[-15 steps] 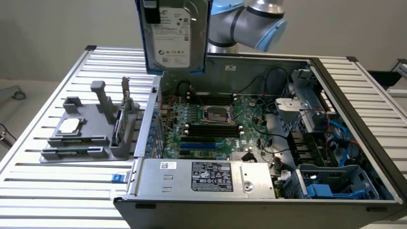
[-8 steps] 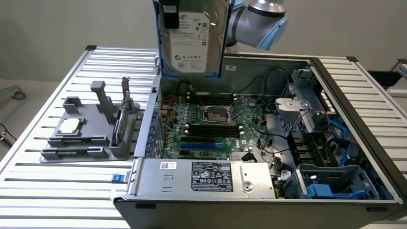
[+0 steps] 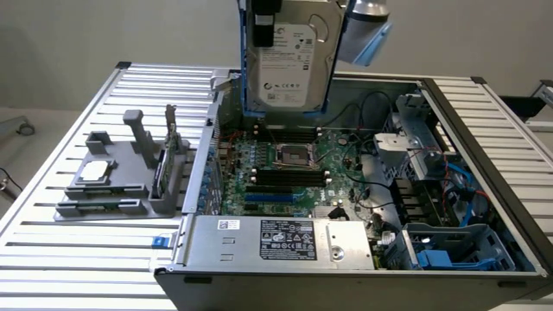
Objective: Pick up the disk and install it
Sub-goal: 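Pick up the disk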
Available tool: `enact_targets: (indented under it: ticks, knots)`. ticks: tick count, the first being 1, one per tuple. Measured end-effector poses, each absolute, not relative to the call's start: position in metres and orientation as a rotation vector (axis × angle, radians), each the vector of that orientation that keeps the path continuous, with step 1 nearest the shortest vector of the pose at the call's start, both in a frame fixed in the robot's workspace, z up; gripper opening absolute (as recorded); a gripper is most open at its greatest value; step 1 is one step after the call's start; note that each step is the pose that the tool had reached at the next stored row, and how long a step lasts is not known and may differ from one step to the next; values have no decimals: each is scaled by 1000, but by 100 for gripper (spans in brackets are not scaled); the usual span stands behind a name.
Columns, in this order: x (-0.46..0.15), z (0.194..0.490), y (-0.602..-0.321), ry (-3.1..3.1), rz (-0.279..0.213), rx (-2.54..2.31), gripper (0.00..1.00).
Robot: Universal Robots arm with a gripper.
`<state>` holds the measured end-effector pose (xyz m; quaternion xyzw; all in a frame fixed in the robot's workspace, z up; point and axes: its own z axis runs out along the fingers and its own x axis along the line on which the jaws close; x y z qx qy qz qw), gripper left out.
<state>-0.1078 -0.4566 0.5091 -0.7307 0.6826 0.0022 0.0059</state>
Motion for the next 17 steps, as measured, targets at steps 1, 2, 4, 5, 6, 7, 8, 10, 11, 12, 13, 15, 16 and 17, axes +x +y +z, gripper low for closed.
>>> enact_targets:
  ticks: [1, 2, 4, 5, 6, 7, 8, 10, 11, 12, 13, 15, 16, 17]
  knots:
    - [-104, 509, -459, 2137, 7, -2287, 33]
    - [-100, 509, -461, 2136, 7, -2287, 33]
    - [-92, 509, -465, 2136, 7, -2287, 33]
    - [-88, 509, -467, 2136, 7, -2287, 33]
    - [-84, 509, -469, 2136, 8, -2287, 33]
    - [-80, 509, -471, 2136, 8, -2287, 33]
    - [-76, 509, -473, 2136, 8, -2287, 33]
    - [-69, 509, -477, 2136, 8, -2287, 33]
    - [-66, 509, -479, 2136, 8, -2286, 33]
    - [-62, 509, -481, 2136, 8, -2286, 33]
    - [-58, 509, -483, 2136, 8, -2286, 33]
    - [-51, 509, -487, 2136, 9, -2286, 33]
    - [-48, 509, -489, 2136, 9, -2286, 33]
    - [-44, 509, -491, 2136, 9, -2286, 33]
